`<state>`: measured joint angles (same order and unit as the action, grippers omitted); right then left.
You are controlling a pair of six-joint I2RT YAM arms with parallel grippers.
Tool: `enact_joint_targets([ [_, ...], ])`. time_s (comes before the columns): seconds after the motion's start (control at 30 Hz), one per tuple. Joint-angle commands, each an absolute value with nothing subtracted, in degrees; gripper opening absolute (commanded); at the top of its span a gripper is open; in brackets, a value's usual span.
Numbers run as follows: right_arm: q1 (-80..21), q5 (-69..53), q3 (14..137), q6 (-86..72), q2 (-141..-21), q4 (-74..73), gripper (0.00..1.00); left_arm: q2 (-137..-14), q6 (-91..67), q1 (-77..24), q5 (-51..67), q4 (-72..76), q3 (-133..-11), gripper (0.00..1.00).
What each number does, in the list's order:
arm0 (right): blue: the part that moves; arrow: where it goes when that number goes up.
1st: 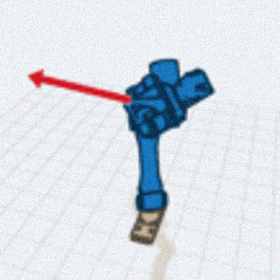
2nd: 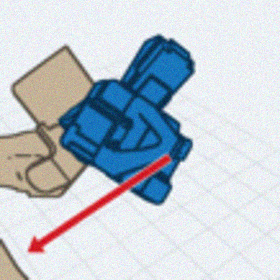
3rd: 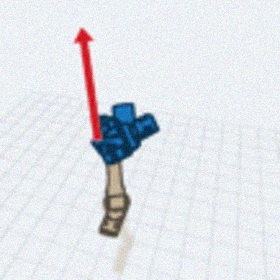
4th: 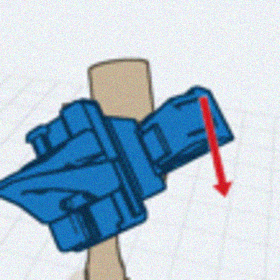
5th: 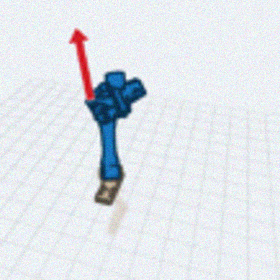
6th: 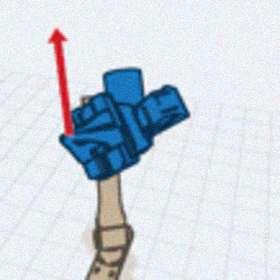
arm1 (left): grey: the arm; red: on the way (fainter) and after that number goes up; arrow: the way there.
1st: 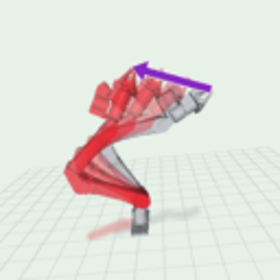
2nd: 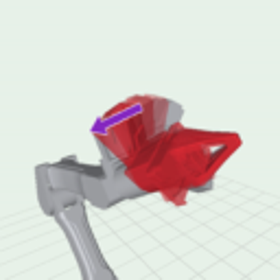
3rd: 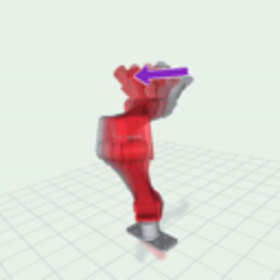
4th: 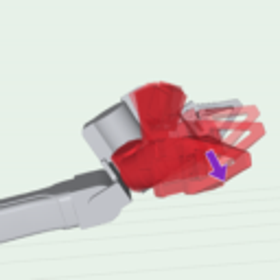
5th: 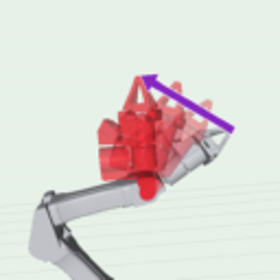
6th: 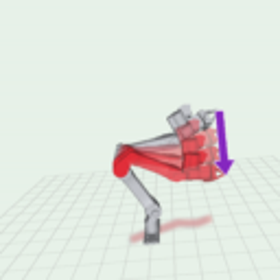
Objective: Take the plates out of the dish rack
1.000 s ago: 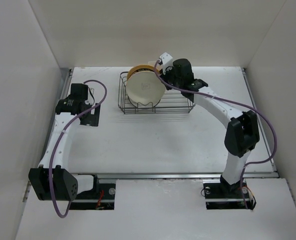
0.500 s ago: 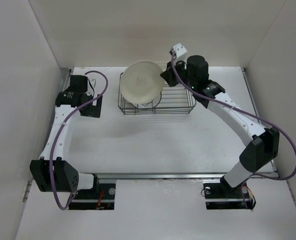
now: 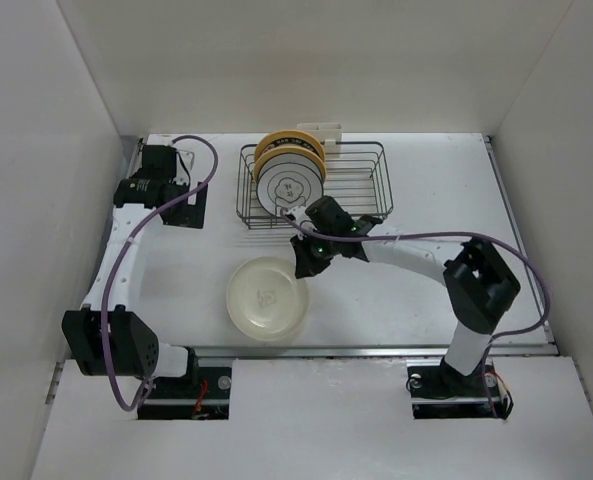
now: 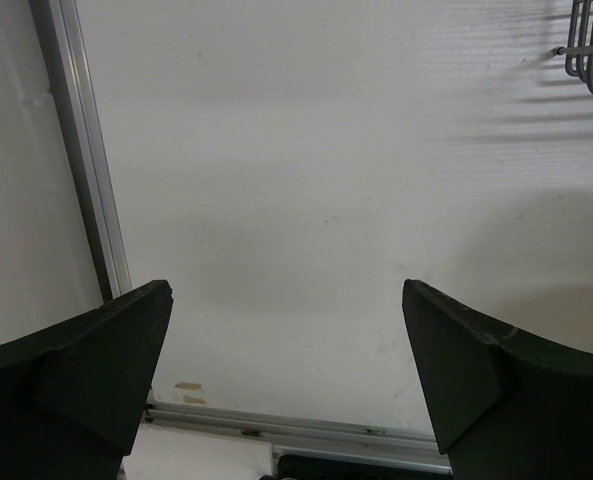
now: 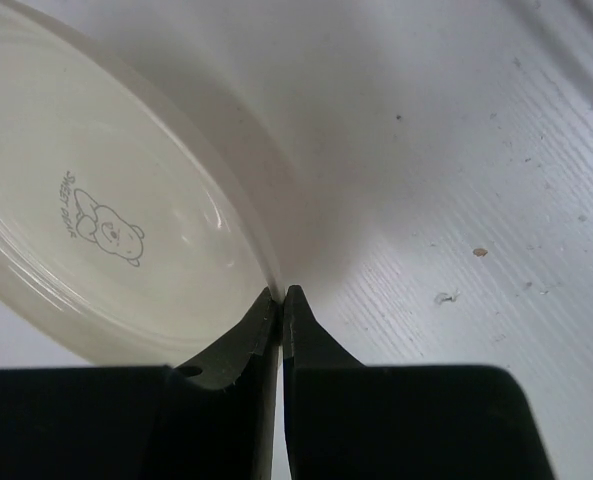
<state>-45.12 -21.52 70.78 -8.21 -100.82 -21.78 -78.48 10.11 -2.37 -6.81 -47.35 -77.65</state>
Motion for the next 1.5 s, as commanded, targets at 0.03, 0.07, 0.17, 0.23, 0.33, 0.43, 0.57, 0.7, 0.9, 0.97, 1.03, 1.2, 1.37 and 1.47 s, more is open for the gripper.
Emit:
enact_joint_targets([
  [0.03,-46.05,-13.81,72.60,-17.83,-105.02,-18.11,0.00,-78.66,9.76,-2.99,-5.80,-45.70,-77.43,1.00],
  [0.07,-46.05,-11.80,73.38,-18.71,-105.90,-18.11,0.00,-78.66,9.76,-2.99,-5.80,-45.70,-76.91,1.00],
  [0.17,-46.58,-8.80,74.96,-20.92,-107.66,-18.11,0.03,-79.28,9.76,-2.99,-6.42,-45.70,-76.90,1.00],
  [0.23,-46.58,-6.87,75.59,-21.53,-107.67,-18.11,0.07,-79.80,9.76,-2.99,-6.42,-45.70,-76.90,1.00],
  [0.33,-46.58,-5.45,76.20,-21.53,-106.97,-19.15,0.21,-80.41,9.76,-2.99,-7.03,-45.70,-76.90,1.00],
  [0.43,-46.58,-5.45,76.73,-18.73,-102.86,-19.16,0.59,-80.42,9.76,-2.99,-7.55,-46.31,-76.90,1.00],
  [0.57,-46.58,-2.91,78.74,-14.52,-94.85,-19.77,0.73,-81.03,10.37,-2.99,-7.56,-46.85,-78.13,1.00],
  [0.7,-43.52,-1.14,84.63,-11.79,-92.29,-21.27,0.76,-83.23,11.42,-2.99,-6.69,-48.07,-81.37,1.00],
  [0.9,-32.18,-6.85,99.47,-6.51,-104.02,-26.36,0.68,-92.18,13.71,-5.80,-5.98,-52.28,-91.91,1.00],
  [0.97,-30.33,-9.13,102.82,-3.44,-107.04,-26.89,0.60,-97.52,13.10,-6.42,-2.91,-53.87,-99.47,1.00],
  [1.03,-29.01,-10.45,106.16,0.41,-110.64,-26.89,0.56,-101.06,11.60,-6.42,-1.24,-55.72,-103.95,0.98],
  [1.2,-28.48,-13.00,111.45,5.19,-116.36,-29.62,0.53,-110.81,10.38,-7.56,2.81,-56.51,-111.70,0.93],
  [1.37,-27.25,-17.05,109.96,5.71,-118.47,-25.41,0.52,-113.99,8.36,-8.17,2.81,-57.05,-113.64,0.92],
  [1.47,-26.72,-18.11,111.17,5.19,-121.10,-24.87,0.47,-113.99,8.35,-8.17,3.33,-56.34,-112.85,0.92],
])
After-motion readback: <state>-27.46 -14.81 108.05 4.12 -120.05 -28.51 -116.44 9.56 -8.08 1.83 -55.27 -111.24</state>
